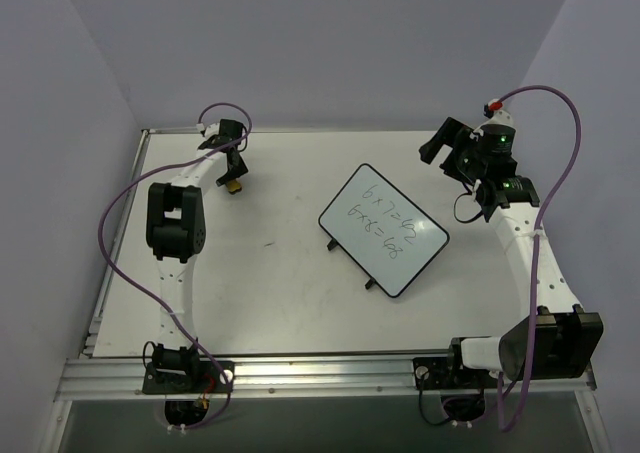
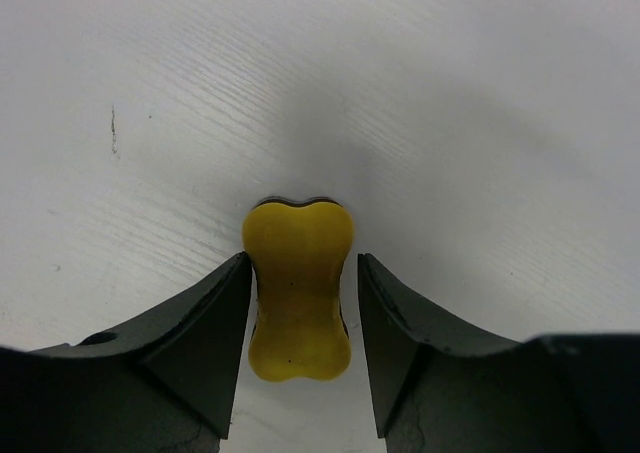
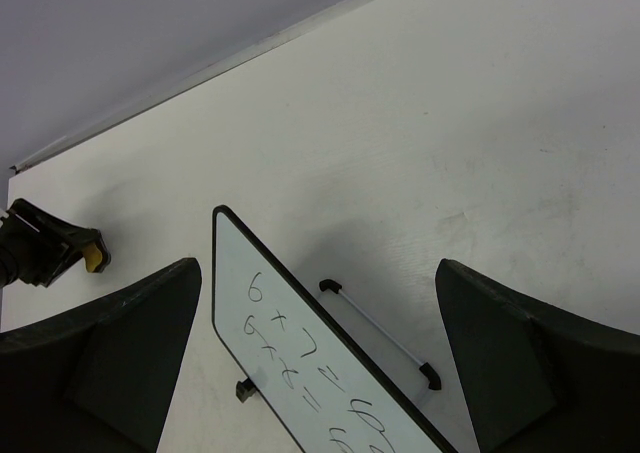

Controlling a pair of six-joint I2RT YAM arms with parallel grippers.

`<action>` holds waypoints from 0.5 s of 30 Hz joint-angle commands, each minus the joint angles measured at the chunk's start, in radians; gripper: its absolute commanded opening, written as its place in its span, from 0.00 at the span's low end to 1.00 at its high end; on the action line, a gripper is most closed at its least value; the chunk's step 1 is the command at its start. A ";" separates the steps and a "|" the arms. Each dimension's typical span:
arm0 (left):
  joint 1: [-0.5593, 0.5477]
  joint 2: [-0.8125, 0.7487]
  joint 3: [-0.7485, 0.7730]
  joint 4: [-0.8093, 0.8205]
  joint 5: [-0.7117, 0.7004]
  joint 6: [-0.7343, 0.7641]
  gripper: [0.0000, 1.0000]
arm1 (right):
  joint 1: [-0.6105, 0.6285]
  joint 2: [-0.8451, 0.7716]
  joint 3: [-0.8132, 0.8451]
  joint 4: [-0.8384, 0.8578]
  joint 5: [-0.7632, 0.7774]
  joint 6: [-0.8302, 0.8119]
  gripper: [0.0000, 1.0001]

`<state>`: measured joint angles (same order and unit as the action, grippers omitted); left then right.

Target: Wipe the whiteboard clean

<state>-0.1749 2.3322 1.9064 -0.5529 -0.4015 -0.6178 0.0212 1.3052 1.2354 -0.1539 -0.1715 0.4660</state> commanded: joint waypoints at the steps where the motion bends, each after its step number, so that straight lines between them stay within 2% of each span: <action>1: -0.002 -0.054 0.039 -0.008 0.006 -0.003 0.55 | 0.006 -0.007 -0.004 0.007 0.017 -0.018 1.00; 15: -0.008 -0.065 -0.012 0.014 0.004 -0.014 0.49 | 0.008 0.000 -0.002 0.007 0.018 -0.018 1.00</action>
<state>-0.1768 2.3322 1.9022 -0.5571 -0.3996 -0.6224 0.0212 1.3052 1.2343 -0.1539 -0.1715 0.4660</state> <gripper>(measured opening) 0.501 0.996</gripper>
